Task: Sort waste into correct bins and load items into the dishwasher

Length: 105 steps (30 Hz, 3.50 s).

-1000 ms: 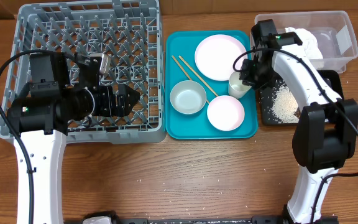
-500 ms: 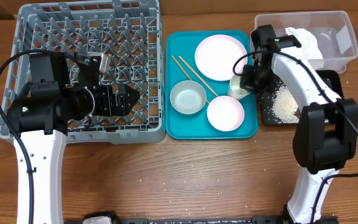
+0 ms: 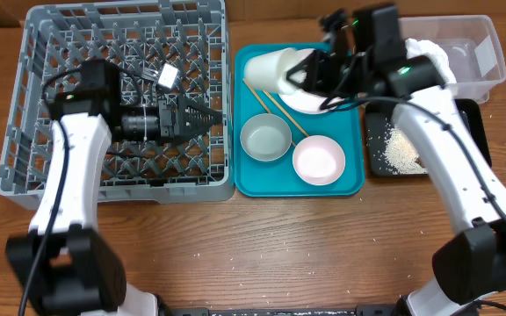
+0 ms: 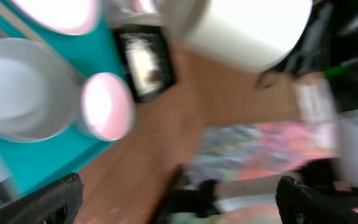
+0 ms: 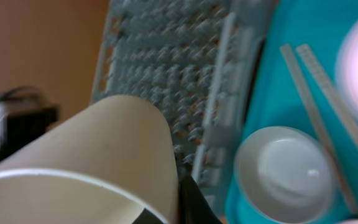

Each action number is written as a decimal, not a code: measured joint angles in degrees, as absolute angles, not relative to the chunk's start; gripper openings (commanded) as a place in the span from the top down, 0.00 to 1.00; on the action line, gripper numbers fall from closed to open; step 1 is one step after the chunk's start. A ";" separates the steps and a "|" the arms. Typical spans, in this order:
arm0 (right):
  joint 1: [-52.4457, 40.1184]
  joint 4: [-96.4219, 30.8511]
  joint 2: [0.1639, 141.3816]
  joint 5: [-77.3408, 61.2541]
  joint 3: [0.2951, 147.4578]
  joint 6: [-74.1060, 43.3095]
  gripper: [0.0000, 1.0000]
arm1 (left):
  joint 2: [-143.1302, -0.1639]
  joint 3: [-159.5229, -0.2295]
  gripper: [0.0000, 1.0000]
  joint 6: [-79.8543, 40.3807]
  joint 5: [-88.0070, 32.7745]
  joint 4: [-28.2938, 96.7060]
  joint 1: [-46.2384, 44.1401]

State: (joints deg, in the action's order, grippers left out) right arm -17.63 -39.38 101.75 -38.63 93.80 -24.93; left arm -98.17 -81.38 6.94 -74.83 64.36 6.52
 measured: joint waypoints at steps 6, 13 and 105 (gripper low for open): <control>-19.75 -15.97 102.48 -51.96 80.86 -32.60 0.96 | -105.25 -81.36 0.00 7.29 -85.86 65.17 6.50; -20.67 -6.70 102.61 -58.87 74.43 -38.44 0.96 | -106.19 -81.38 0.03 7.31 -88.79 65.84 6.39; -15.00 -56.53 82.13 -14.55 81.32 -21.17 0.30 | -99.66 -78.85 0.02 -19.38 0.23 58.72 -11.44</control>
State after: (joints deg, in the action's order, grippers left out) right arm -15.00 -56.53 82.13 -14.55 81.32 -21.17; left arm -99.66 -78.85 -19.38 0.23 58.72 -11.44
